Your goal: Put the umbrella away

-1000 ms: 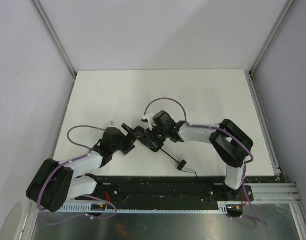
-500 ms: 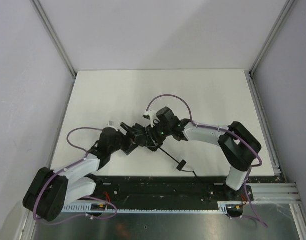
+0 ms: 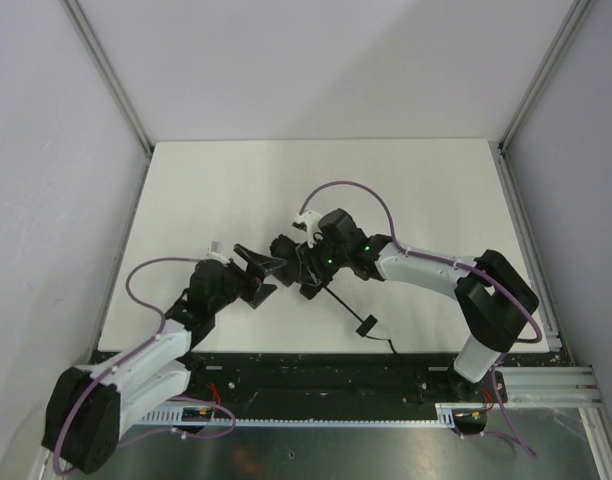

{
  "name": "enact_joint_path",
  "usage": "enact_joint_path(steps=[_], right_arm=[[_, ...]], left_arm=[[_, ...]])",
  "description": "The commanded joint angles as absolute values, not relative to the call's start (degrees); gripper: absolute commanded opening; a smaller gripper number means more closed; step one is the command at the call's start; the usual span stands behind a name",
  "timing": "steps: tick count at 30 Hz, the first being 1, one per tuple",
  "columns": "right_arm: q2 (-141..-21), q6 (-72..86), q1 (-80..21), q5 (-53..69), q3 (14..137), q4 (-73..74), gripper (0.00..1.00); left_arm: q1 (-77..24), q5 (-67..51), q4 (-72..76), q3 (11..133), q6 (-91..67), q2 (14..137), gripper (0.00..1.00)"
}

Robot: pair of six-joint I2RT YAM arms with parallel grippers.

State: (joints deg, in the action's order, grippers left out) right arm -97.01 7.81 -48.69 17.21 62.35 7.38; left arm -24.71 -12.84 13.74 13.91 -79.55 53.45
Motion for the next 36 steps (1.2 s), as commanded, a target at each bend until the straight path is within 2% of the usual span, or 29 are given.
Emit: enact_joint_path(steps=[1, 6, 16, 36], right_arm=[[-91.5, 2.5, -47.2, 9.7, 63.3, 8.3, 0.0], [-89.0, -1.7, -46.9, 7.4, 63.7, 9.9, 0.0], [-86.9, -1.1, -48.0, 10.3, 65.3, 10.2, 0.0], [-82.3, 0.9, -50.0, 18.0, 66.8, 9.3, 0.0]], left_arm=[[-24.4, -13.9, 12.6, 13.2, -78.0, 45.6, 0.99], [-24.1, -15.5, 10.1, 18.1, -80.3, 44.5, 1.0], [-26.2, -16.0, 9.6, 32.2, -80.1, 58.4, 0.99], [-29.4, -11.7, 5.7, 36.0, -79.7, 64.1, 1.0]])
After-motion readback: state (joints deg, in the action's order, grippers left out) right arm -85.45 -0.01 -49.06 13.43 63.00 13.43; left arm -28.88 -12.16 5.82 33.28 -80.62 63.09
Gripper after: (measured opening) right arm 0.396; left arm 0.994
